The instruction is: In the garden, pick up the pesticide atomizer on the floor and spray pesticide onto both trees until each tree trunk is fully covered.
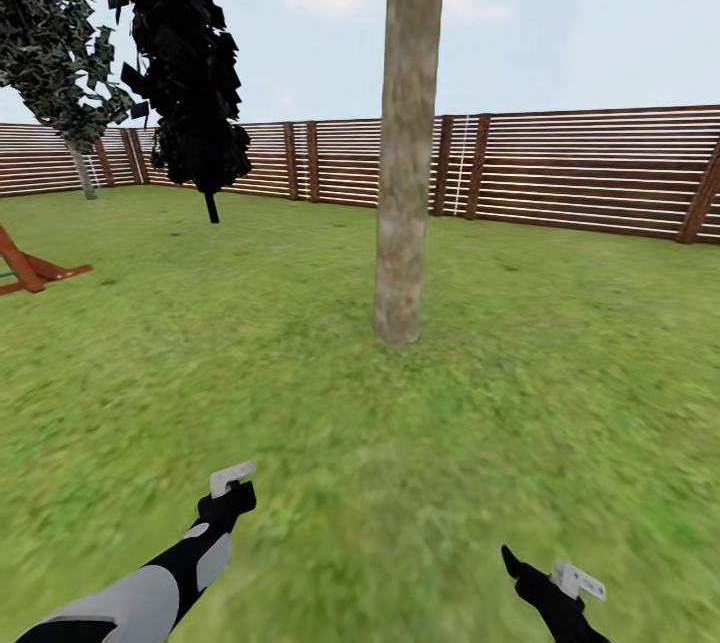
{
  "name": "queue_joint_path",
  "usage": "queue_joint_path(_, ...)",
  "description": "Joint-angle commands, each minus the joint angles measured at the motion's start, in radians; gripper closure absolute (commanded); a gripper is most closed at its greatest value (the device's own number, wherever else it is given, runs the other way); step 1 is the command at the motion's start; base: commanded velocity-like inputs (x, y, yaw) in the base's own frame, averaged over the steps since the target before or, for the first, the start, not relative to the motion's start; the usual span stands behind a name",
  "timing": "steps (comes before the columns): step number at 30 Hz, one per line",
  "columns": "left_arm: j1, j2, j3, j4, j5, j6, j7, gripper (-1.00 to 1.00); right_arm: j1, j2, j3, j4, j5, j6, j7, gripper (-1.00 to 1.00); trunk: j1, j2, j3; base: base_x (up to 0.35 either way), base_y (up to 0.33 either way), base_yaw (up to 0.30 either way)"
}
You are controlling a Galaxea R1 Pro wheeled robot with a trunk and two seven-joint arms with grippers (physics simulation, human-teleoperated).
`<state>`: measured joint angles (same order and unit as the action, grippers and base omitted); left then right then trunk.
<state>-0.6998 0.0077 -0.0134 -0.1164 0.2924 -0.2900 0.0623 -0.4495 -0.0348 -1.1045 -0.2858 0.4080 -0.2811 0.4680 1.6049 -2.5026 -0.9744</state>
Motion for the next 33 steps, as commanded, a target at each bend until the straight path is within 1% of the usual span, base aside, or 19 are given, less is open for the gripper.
queue_joint_path(1,0.000,0.000,-0.001,0.000,0.000,0.000,0.000,1.00,0.000,0.001,0.000,-0.002,0.000,0.000,0.000,-1.00,0.000,0.000,0.000,0.312,-0.183,0.000)
queue_joint_path(10,0.000,0.000,-0.001,0.000,0.000,0.000,0.000,1.00,0.000,0.000,0.002,-0.003,0.002,-0.001,-0.003,-1.00,0.000,0.000,0.000,0.301,-0.190,0.000)
queue_joint_path(12,0.000,0.000,0.000,0.000,0.000,0.000,-0.001,1.00,0.000,0.000,0.001,-0.004,0.002,-0.017,-0.004,-1.00,0.000,0.000,0.000,0.293,-0.191,0.000)
queue_joint_path(14,0.000,0.000,0.000,0.000,0.000,0.000,-0.001,1.00,0.000,0.001,0.000,-0.004,0.002,-0.182,-0.006,-1.00,0.000,0.000,0.000,0.293,-0.191,0.000)
queue_joint_path(15,0.000,0.000,0.000,0.000,0.000,0.000,-0.001,1.00,0.000,0.003,0.000,-0.004,0.002,-0.345,-0.009,-1.00,0.000,0.000,0.000,0.293,-0.191,0.000)
queue_joint_path(16,0.000,0.000,0.000,0.000,0.000,0.000,0.000,1.00,0.000,0.004,-0.001,-0.004,0.001,-0.484,-0.010,-1.00,0.000,0.000,0.000,0.293,-0.191,0.000)
queue_joint_path(17,0.000,0.000,0.000,0.000,0.000,0.000,-0.001,1.00,0.000,0.005,-0.002,-0.003,0.001,-0.576,-0.010,-1.00,0.000,0.000,0.000,0.293,-0.191,0.000)
queue_joint_path(19,0.000,0.001,0.000,0.000,0.000,0.000,-0.001,1.00,0.000,0.003,-0.003,0.002,-0.001,-0.641,-0.010,-1.00,0.000,0.000,0.000,0.291,-0.190,0.000)
queue_joint_path(22,0.000,0.001,0.000,0.000,-0.001,0.000,-0.001,1.00,0.000,0.001,-0.004,0.008,-0.005,-0.669,-0.009,-1.00,0.000,0.000,0.000,0.200,-0.099,0.000)
queue_joint_path(30,0.000,0.002,0.000,0.000,-0.001,-0.001,-0.001,1.00,0.000,0.002,-0.005,0.011,-0.006,-0.673,-0.009,-1.00,0.000,0.000,0.000,0.024,-0.007,0.000)
queue_joint_path(33,0.000,0.001,0.000,0.000,-0.001,-0.001,0.000,1.00,0.000,0.002,-0.005,0.012,-0.006,-0.673,-0.009,-1.00,0.000,0.000,0.000,0.218,0.000,0.000)
